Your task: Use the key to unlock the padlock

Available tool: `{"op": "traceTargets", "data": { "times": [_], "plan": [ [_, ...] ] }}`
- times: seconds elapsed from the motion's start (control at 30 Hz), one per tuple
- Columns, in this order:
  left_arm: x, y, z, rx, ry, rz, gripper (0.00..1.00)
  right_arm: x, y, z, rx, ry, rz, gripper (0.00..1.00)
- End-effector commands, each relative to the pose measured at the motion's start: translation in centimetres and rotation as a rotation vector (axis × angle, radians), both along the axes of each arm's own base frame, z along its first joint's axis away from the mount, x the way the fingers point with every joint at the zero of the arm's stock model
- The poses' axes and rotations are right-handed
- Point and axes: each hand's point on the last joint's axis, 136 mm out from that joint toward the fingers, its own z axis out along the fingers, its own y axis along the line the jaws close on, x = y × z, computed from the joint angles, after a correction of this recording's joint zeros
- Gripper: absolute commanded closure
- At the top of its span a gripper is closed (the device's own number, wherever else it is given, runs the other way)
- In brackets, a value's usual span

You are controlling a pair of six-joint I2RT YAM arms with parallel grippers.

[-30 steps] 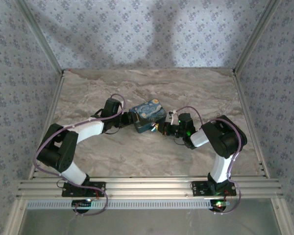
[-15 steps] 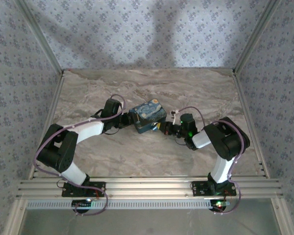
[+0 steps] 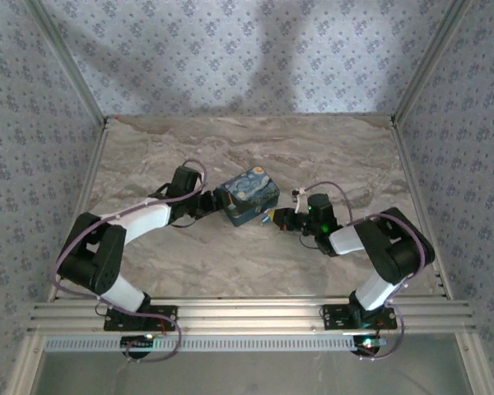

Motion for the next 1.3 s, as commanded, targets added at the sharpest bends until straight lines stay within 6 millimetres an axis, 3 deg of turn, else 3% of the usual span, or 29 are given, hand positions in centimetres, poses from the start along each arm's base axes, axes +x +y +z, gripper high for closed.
{"op": "traceTargets", "data": {
  "times": [0.0,0.37,0.67,1.0,1.27],
  "plan": [
    [0.9,0.8,2.9,-0.006,-0.070,0.025,0.23,-0.6,-0.8,0.3,-0.068,-0.023,0.007,1.00],
    [0.2,5.1,6.2,0.095,-0.241,0.128,0.08,-2.7,-2.2,2.0,-0.201,-0.017,0.031,1.00],
    [-1.2,8.8,8.0,0.168,-0.361,0.212,0.02,-5.9,-3.9,4.1,-0.368,0.019,0.069,1.00],
    [-2.0,10.6,8.3,0.201,-0.385,0.247,0.02,-10.2,-4.7,2.7,-0.455,0.178,0.121,1.00],
    [-2.2,10.8,8.1,0.206,-0.377,0.252,0.02,-11.2,-5.0,0.7,-0.490,0.257,0.146,1.00]
  ]
}}
